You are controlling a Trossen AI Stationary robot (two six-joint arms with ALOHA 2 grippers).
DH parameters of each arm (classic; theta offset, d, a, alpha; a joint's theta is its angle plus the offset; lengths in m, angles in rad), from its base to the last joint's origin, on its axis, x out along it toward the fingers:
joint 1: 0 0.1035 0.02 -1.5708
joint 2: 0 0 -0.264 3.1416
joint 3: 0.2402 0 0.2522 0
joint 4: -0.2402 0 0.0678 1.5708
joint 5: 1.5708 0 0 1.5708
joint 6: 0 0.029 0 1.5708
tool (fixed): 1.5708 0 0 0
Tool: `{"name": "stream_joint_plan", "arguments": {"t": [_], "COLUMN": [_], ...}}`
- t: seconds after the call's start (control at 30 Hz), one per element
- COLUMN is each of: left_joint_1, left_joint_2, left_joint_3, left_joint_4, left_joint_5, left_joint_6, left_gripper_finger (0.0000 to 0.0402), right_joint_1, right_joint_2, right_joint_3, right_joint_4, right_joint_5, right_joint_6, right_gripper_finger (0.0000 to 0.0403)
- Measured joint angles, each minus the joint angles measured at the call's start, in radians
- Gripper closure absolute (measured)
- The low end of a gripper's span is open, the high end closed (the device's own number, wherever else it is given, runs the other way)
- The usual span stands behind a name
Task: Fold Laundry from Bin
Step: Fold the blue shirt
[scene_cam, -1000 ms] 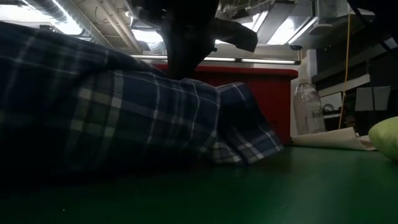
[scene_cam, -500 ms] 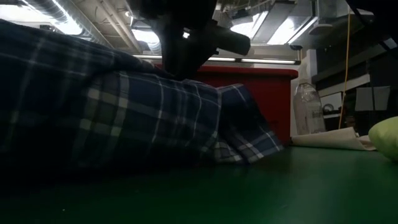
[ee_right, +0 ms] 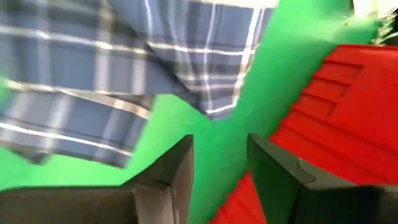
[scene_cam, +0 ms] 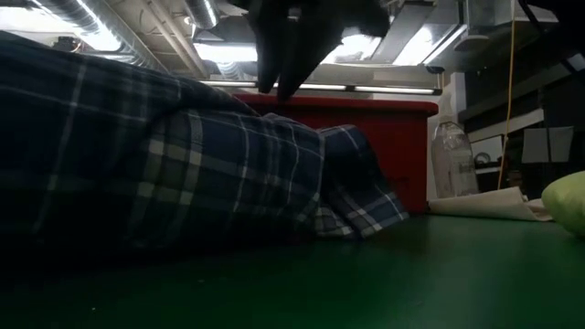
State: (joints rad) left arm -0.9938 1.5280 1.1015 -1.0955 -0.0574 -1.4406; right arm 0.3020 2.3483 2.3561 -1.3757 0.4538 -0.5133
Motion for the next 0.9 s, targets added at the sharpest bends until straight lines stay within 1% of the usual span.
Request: {"name": "stream_joint_plan", "arguments": {"t": [0.2, 0.27, 0.3, 0.37, 0.43, 0.5, 0.57, 0.63, 0.73, 0.9], "left_joint_1": [-0.005, -0.009, -0.012, -0.02, -0.03, -0.036, -0.038, -0.039, -0.034, -0.032], "left_joint_2": [0.0, 0.0, 0.0, 0.003, 0.003, 0.003, 0.003, 0.003, 0.003, 0.004], "left_joint_3": [0.001, 0.001, 0.001, 0.001, 0.001, 0.002, 0.002, 0.002, 0.002, 0.002], "left_joint_4": [0.246, 0.332, 0.372, 0.45, 0.506, 0.542, 0.547, 0.546, 0.543, 0.543], "left_joint_5": [-0.007, -0.02, -0.047, -0.132, -0.21, -0.271, -0.32, -0.341, -0.346, -0.352], "left_joint_6": [0.006, 0.006, 0.004, 0.009, 0.06, 0.129, 0.165, 0.169, 0.171, 0.171], "left_gripper_finger": [0.0397, 0.0399, 0.04, 0.0399, 0.0394, 0.0384, 0.0367, 0.0344, 0.0305, 0.0255], "right_joint_1": [0.034, 0.051, 0.06, 0.079, 0.097, 0.108, 0.112, 0.111, 0.103, 0.075], "right_joint_2": [-0.008, -0.008, -0.008, -0.005, -0.003, -0.002, -0.002, -0.002, -0.002, 0.01], "right_joint_3": [0.0, -0.005, -0.011, -0.023, -0.029, -0.029, -0.029, -0.029, -0.029, -0.028], "right_joint_4": [-0.022, -0.019, -0.017, -0.024, -0.021, -0.004, 0.021, 0.044, 0.058, 0.07], "right_joint_5": [-0.227, -0.283, -0.293, -0.278, -0.227, -0.169, -0.13, -0.101, -0.081, -0.099], "right_joint_6": [0.13, 0.144, 0.142, 0.129, 0.117, 0.116, 0.114, 0.113, 0.106, 0.094], "right_gripper_finger": [0.0257, 0.0257, 0.0257, 0.0257, 0.0257, 0.0257, 0.0257, 0.0257, 0.0257, 0.0257]}}
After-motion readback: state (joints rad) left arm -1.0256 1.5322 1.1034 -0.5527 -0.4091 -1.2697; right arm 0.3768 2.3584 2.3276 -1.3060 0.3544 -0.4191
